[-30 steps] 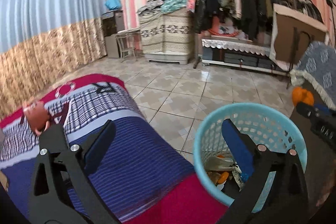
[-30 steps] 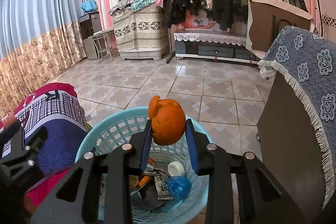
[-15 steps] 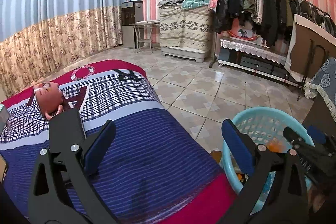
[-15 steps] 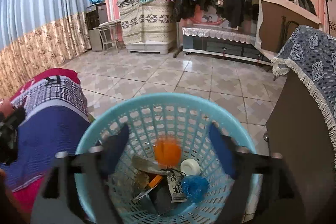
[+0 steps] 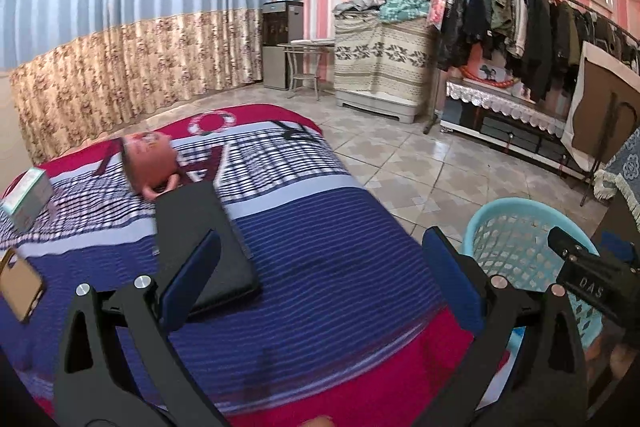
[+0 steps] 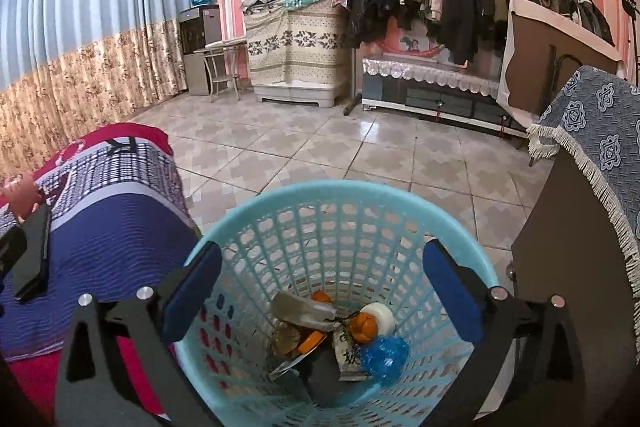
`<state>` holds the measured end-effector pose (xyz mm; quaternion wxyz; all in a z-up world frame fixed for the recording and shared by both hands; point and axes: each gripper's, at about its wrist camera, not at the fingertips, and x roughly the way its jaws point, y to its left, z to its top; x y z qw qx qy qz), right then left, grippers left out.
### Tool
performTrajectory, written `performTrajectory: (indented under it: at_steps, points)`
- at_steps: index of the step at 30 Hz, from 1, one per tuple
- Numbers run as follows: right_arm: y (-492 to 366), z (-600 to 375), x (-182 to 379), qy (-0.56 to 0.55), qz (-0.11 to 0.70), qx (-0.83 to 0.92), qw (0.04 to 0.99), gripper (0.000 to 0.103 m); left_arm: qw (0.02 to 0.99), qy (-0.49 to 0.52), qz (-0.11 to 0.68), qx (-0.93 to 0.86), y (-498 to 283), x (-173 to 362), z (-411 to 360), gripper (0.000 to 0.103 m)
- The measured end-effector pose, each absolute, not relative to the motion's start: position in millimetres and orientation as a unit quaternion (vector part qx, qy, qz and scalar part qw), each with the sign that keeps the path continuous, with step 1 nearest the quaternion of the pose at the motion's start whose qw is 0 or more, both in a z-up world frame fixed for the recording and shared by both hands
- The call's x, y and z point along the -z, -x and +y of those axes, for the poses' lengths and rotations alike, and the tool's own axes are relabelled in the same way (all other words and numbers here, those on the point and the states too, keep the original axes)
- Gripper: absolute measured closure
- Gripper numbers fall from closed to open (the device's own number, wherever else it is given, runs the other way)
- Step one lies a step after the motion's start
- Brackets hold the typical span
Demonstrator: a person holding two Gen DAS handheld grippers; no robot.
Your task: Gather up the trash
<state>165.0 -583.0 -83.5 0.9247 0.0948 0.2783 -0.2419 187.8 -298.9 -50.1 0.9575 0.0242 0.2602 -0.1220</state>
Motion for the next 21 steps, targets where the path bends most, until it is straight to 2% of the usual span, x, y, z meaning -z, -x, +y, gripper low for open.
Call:
performTrajectory:
  at_steps: [9,21]
  points:
    - [-150.1,-547.7,74.3,-0.079,0.298,0.204,0.929,0.005,0.958,-0.017,0.266,0.105,-149.3,42.1,-247.8,0.006]
    - [-89.6,-467.8,37.2,-0.06,0.226,0.144,0.962,0.005,0.96,-0.03,0.258,0.107,-92.6,22.2,-187.5,0.006]
